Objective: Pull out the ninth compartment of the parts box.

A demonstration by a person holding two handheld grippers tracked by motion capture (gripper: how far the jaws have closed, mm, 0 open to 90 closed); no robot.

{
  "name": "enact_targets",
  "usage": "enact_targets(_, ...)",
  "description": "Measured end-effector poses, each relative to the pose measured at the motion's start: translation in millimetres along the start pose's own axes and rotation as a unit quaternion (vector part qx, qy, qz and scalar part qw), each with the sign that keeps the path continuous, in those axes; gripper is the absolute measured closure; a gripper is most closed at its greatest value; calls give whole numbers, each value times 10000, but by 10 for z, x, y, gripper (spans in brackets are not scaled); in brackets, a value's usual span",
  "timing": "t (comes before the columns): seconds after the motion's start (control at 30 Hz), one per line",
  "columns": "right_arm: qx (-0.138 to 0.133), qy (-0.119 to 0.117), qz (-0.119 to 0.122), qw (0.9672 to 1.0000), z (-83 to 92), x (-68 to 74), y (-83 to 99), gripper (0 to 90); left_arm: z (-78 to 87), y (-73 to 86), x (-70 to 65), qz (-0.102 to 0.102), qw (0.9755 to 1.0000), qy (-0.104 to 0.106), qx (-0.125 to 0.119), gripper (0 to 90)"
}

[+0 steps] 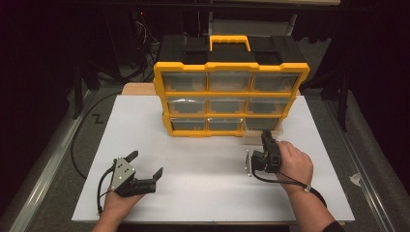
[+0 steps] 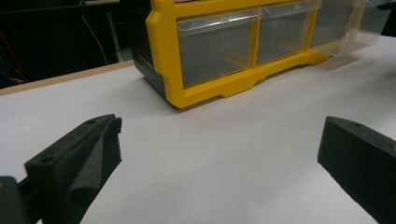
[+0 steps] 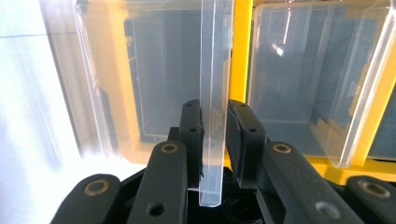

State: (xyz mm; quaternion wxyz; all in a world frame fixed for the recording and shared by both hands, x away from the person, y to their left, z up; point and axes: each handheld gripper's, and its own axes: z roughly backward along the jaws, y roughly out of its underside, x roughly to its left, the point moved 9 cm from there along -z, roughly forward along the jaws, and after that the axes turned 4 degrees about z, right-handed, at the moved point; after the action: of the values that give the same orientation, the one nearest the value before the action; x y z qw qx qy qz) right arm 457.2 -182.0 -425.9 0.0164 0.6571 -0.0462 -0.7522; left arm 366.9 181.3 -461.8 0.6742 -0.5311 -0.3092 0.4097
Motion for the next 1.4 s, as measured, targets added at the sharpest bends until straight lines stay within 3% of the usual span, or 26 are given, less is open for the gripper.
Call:
enact_targets(0.47,-30,-24,-82,10000,168,38,22,791,9,0,6,18,10000,1,2,2)
enact_targets(1.03,-100,32,52,9999,308,37,67,791,15,-1,6,30,10000,0,-4,2)
enact_targets(1.3,-81,-34,-101,9999,343,119,92,785,21,2,17,21,10000,-17,8,1)
enact_targets(1.37,-149,-2,44,9999,346,116,77,782,21,1,15,17,10000,-15,4,2)
enact_targets(1.4,-114,1,-2,9999,350,132,82,782,21,1,11,14,10000,-13,2,2)
